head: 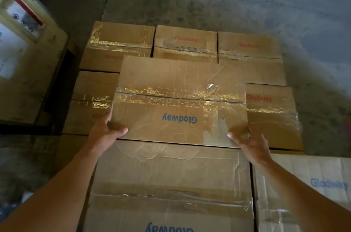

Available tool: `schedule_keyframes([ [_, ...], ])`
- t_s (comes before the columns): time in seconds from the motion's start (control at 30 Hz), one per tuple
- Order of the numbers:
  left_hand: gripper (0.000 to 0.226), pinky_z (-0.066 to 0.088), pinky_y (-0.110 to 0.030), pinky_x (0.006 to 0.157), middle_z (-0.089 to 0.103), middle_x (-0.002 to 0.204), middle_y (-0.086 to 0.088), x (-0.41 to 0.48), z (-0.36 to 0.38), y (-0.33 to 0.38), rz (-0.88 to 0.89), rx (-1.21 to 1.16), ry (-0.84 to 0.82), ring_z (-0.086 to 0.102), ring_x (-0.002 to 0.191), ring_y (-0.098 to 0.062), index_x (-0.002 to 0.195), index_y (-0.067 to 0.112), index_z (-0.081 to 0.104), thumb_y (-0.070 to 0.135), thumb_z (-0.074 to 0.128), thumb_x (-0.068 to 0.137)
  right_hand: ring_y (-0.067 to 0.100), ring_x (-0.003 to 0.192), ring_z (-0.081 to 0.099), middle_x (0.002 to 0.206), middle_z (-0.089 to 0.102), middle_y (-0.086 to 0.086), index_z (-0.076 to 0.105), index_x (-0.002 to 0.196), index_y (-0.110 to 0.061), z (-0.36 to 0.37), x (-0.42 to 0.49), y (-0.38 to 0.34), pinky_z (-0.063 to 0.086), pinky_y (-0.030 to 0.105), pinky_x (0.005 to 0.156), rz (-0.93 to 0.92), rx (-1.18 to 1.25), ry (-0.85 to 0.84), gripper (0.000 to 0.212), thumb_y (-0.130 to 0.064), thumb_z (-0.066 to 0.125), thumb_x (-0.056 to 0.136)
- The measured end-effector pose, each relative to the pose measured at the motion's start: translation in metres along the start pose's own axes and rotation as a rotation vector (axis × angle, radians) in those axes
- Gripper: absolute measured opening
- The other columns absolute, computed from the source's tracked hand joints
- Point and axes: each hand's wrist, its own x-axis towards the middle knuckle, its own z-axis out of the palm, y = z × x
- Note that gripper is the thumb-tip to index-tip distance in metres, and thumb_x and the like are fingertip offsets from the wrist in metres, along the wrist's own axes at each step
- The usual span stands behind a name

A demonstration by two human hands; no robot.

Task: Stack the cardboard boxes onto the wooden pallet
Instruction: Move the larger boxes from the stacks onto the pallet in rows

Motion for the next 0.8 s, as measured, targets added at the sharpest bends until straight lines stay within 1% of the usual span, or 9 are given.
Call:
schedule_keyframes([
  [0.13, 0.098, 0.043, -0.052, 0.107, 0.048, 0.141, -0.005, -0.003, -0.002, -0.004, 0.010, 0.080, 0.014, 0.046, 0.132, -0.030, 0.156, 0.033, 0.021, 0.016, 0.080, 0.079, 0.034, 0.113, 0.062, 0.123, 0.066, 0.012, 0.057, 0.131, -0.011, 0.006, -0.003, -0.005, 0.051, 0.039, 0.088, 0.029, -0.037, -0.007, 0.067, -0.048, 0.077, 0.080],
  [0.3, 0.091, 0.045, -0.051, 0.105, 0.050, 0.139, -0.008, -0.006, 0.002, -0.002, 0.022, 0.174, 0.074, 0.049, 0.129, -0.033, 0.154, 0.025, 0.026, 0.021, 0.079, 0.081, 0.035, 0.115, 0.062, 0.123, 0.067, 0.012, 0.057, 0.131, -0.012, 0.005, -0.004, -0.010, 0.048, 0.036, 0.087, 0.010, -0.079, -0.026, 0.064, -0.047, 0.077, 0.081],
  [0.37, 0.090, 0.045, -0.051, 0.105, 0.050, 0.142, -0.010, -0.009, 0.003, -0.001, 0.026, 0.226, 0.107, 0.050, 0.129, -0.034, 0.154, 0.022, 0.027, 0.026, 0.079, 0.081, 0.036, 0.117, 0.061, 0.126, 0.065, 0.011, 0.052, 0.135, -0.014, 0.005, -0.007, -0.013, 0.046, 0.035, 0.086, 0.002, -0.116, -0.009, 0.067, -0.047, 0.076, 0.081],
  [0.43, 0.091, 0.045, -0.051, 0.105, 0.048, 0.146, -0.011, -0.015, 0.004, 0.000, 0.032, 0.268, 0.141, 0.049, 0.131, -0.035, 0.155, 0.021, 0.024, 0.032, 0.077, 0.083, 0.038, 0.117, 0.060, 0.131, 0.062, 0.009, 0.046, 0.135, -0.016, 0.004, -0.013, -0.015, 0.046, 0.037, 0.086, -0.020, -0.168, 0.002, 0.069, -0.047, 0.076, 0.082],
  [0.5, 0.090, 0.043, -0.050, 0.104, 0.044, 0.151, -0.010, -0.025, 0.004, 0.002, 0.046, 0.290, 0.181, 0.048, 0.133, -0.036, 0.156, 0.021, 0.022, 0.037, 0.074, 0.085, 0.039, 0.119, 0.058, 0.136, 0.058, 0.009, 0.042, 0.136, -0.015, 0.000, -0.022, -0.018, 0.047, 0.040, 0.089, -0.042, -0.216, -0.003, 0.070, -0.046, 0.075, 0.083],
  [0.6, 0.084, 0.044, -0.049, 0.103, 0.038, 0.156, -0.010, -0.047, 0.002, 0.011, 0.086, 0.362, 0.213, 0.045, 0.136, -0.036, 0.156, 0.019, 0.022, 0.043, 0.067, 0.089, 0.039, 0.125, 0.054, 0.143, 0.052, 0.013, 0.037, 0.143, -0.011, -0.012, -0.040, -0.024, 0.046, 0.043, 0.095, -0.078, -0.266, -0.008, 0.077, -0.047, 0.072, 0.085],
  [0.73, 0.074, 0.046, -0.048, 0.105, 0.039, 0.155, -0.008, -0.085, -0.003, 0.037, 0.189, 0.429, 0.222, 0.046, 0.135, -0.033, 0.153, 0.017, 0.028, 0.044, 0.061, 0.093, 0.039, 0.137, 0.043, 0.157, 0.037, 0.014, 0.024, 0.154, -0.012, -0.048, -0.072, -0.041, 0.042, 0.050, 0.107, -0.088, -0.271, 0.012, 0.089, -0.053, 0.066, 0.088],
  [0.8, 0.070, 0.049, -0.048, 0.102, 0.042, 0.153, -0.008, -0.105, -0.006, 0.058, 0.255, 0.455, 0.210, 0.050, 0.132, -0.032, 0.152, 0.015, 0.031, 0.045, 0.058, 0.095, 0.039, 0.133, 0.048, 0.153, 0.042, 0.012, 0.029, 0.152, -0.015, -0.075, -0.092, -0.049, 0.043, 0.051, 0.105, -0.098, -0.237, 0.061, 0.084, -0.054, 0.066, 0.088],
])
